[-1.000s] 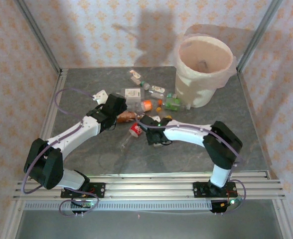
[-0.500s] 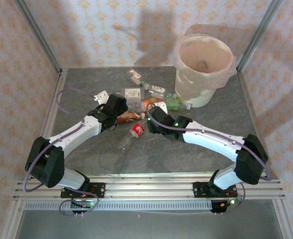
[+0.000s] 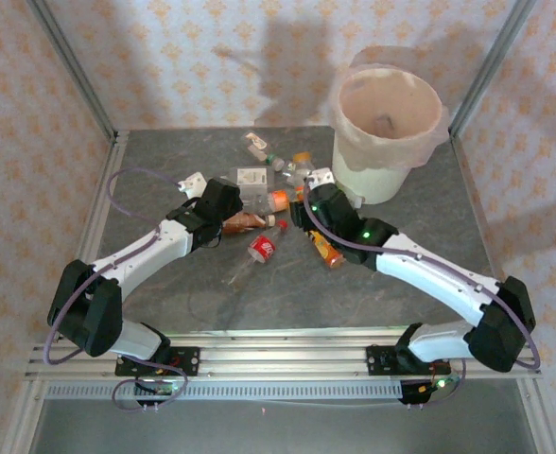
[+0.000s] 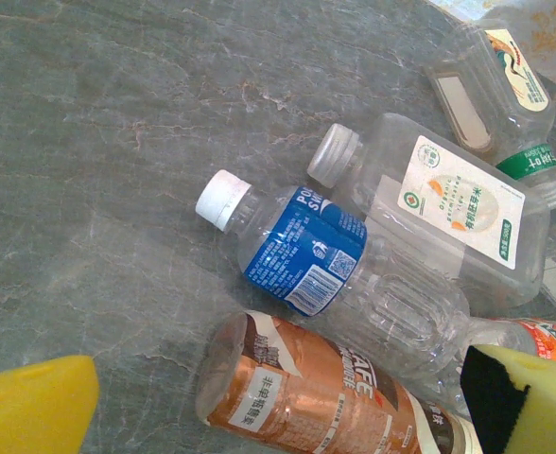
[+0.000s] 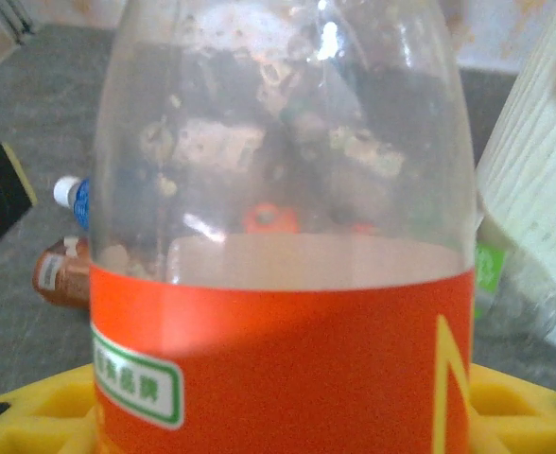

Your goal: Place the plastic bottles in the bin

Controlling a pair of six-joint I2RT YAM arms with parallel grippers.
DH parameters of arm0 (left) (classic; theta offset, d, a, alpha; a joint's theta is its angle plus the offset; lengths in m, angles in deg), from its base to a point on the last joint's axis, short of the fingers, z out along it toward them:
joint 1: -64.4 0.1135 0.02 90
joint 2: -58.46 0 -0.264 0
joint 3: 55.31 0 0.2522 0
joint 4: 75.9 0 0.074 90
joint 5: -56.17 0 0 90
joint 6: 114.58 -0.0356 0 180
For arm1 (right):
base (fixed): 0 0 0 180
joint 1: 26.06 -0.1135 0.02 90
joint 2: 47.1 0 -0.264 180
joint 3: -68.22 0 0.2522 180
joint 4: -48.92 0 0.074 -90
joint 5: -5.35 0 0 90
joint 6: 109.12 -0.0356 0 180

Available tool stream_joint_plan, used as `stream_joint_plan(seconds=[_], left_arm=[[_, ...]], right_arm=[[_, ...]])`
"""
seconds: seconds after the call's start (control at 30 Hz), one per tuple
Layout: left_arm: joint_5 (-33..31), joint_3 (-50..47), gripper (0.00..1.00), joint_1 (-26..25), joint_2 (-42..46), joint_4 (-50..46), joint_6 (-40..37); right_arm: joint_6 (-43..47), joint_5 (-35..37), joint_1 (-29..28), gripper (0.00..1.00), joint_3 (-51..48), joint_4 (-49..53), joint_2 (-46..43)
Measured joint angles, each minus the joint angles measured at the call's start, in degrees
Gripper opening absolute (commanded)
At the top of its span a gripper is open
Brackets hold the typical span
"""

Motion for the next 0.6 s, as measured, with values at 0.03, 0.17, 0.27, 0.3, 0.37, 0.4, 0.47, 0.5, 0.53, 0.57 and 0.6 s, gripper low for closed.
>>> stream_joint_plan(seconds=[0.03, 0.17, 0.27, 0.3, 0.37, 0.4, 0.47, 0.5, 0.53, 0.57, 0.6], left_arm=[[0.00, 0.00, 1.00, 0.00, 0.00, 0.02, 0.02], [0.00, -0.42, 1.00, 0.00, 0.37, 0.11, 0.07], [-0.02, -1.31, 1.00, 0.00, 1.53, 0.07, 0.26], [-0.04, -1.66, 1.00, 0.00, 2.03, 0.04, 0.44], [-0.11, -2.40, 1.00, 0.00, 3.28, 0.02, 0.46], [-0.24, -2.91, 1.00, 0.00, 4.13, 0.02, 0.46], [-0.61, -3.85, 1.00, 0.00, 5.90, 0.02, 0.46], [-0.96, -4.35, 1.00, 0.00, 6.86, 0.02, 0.52], [-1.38, -4.85, 1.00, 0.02, 7.72, 0.02, 0.61], [-1.75, -5.51, 1.00, 0.02, 8.76, 0.02, 0.68], [-2.05, -6.14, 1.00, 0.09, 9.68, 0.02, 0.85]], right_arm=[[1.42, -0.09, 0.68, 0.38, 0.59, -0.46, -0.20], [9.18, -0.66, 4.31, 0.38, 4.85, -3.17, -0.17], [14.97, -1.86, 8.04, 0.38, 9.46, -4.52, 0.24], [17.14, -2.43, 9.86, 0.38, 11.39, -4.96, 0.57], [20.35, -4.52, 13.81, 0.38, 14.91, -5.31, 1.42], [21.66, -5.97, 16.28, 0.39, 16.92, -5.11, 1.97], [23.76, -9.73, 21.62, 0.39, 21.16, -3.76, 3.50], [24.70, -12.00, 24.48, 0.39, 23.69, -2.82, 4.63], [25.35, -13.55, 26.58, 0.38, 25.53, -2.12, 5.53], [26.14, -15.67, 29.05, 0.38, 27.58, -1.20, 6.69], [26.93, -17.79, 31.30, 0.39, 29.16, -0.52, 7.72]])
